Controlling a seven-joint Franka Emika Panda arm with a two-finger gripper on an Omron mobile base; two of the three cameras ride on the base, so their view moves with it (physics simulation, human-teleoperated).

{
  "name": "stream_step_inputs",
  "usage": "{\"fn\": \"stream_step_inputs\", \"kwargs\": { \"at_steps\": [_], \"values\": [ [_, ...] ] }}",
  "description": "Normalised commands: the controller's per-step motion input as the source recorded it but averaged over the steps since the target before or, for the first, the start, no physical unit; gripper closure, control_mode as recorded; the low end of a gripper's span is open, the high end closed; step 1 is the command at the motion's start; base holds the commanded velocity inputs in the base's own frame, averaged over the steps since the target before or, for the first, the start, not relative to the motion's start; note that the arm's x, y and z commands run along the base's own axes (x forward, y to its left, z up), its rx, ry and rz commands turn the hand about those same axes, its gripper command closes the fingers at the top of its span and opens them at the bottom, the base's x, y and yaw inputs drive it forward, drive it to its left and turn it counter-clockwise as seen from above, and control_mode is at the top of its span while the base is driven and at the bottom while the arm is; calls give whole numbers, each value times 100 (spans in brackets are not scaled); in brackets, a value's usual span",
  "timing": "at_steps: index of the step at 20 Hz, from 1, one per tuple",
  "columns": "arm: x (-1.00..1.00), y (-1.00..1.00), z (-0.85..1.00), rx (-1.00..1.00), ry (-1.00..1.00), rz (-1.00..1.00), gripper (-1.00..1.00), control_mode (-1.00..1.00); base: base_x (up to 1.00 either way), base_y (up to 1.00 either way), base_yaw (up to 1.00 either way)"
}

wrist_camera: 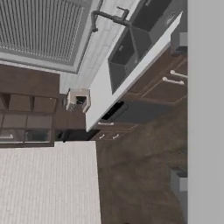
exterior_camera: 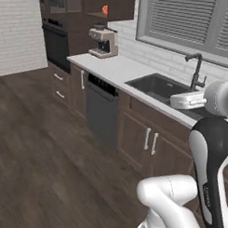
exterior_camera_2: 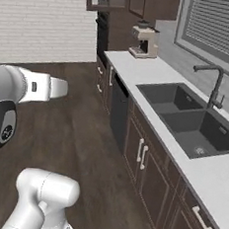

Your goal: Gather all objects into one cabinet and sort the glasses and bowls to opposite sides.

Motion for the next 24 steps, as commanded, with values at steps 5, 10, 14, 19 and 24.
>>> {"fn": "stream_step_inputs", "kwargs": {
  "at_steps": [5,10,14,19,24],
  "values": [
    [0,0,0,0,0,0,-100,100,72,3,29],
    [0,0,0,0,0,0,-100,100,42,8,18],
    [0,0,0,0,0,0,-100,100,75,0,26],
    [0,0,0,0,0,0,-100,100,95,0,23],
    [0,0,0,0,0,0,-100,100,100,0,22]
  ]
}}
